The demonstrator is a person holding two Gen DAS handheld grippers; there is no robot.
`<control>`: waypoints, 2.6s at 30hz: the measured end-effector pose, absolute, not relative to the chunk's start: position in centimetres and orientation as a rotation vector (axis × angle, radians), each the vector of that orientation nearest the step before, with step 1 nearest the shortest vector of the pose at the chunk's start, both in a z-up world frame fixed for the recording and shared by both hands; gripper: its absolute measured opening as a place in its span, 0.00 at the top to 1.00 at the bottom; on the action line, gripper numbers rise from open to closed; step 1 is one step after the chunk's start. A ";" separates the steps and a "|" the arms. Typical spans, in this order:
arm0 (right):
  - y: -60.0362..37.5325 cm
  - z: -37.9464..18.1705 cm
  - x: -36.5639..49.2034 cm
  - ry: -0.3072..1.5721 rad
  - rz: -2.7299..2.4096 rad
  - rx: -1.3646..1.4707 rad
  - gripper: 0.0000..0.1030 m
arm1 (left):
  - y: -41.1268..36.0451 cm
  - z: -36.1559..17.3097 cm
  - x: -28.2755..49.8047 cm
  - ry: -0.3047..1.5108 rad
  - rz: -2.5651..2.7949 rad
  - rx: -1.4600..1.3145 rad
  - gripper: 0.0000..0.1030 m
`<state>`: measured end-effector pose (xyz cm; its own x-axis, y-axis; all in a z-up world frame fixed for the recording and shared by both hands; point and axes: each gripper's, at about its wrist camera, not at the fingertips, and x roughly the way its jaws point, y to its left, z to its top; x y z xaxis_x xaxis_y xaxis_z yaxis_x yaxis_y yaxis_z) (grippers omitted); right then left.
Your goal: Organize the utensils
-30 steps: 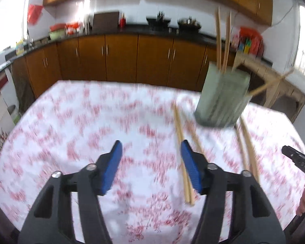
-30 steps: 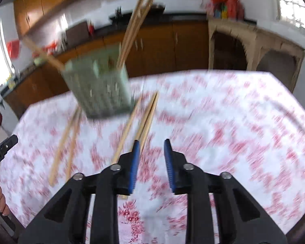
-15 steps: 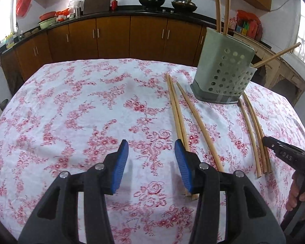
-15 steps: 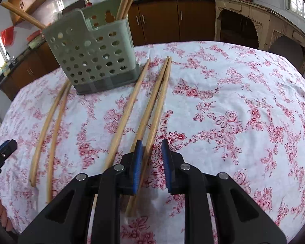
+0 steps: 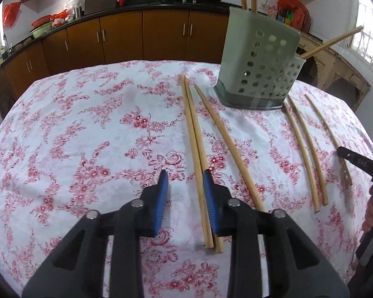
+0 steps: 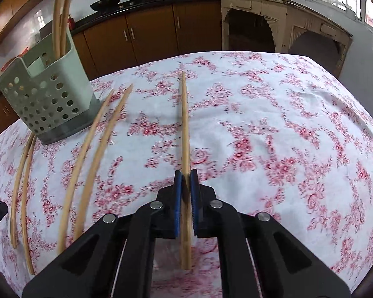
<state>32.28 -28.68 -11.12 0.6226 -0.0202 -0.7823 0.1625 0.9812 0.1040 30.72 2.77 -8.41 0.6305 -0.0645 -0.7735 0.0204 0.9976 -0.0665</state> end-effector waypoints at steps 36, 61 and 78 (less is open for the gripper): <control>-29.6 -11.4 32.6 0.872 -0.090 0.130 0.92 | 6.8 -9.4 33.6 0.899 -0.018 -0.009 0.65; -29.6 -11.4 31.7 0.869 -0.060 0.137 0.92 | 6.2 -9.6 31.4 0.896 -0.061 -0.002 0.79; -30.0 -9.9 30.2 0.809 -0.053 0.148 0.93 | 7.1 -8.7 30.7 0.892 -0.050 -0.045 0.93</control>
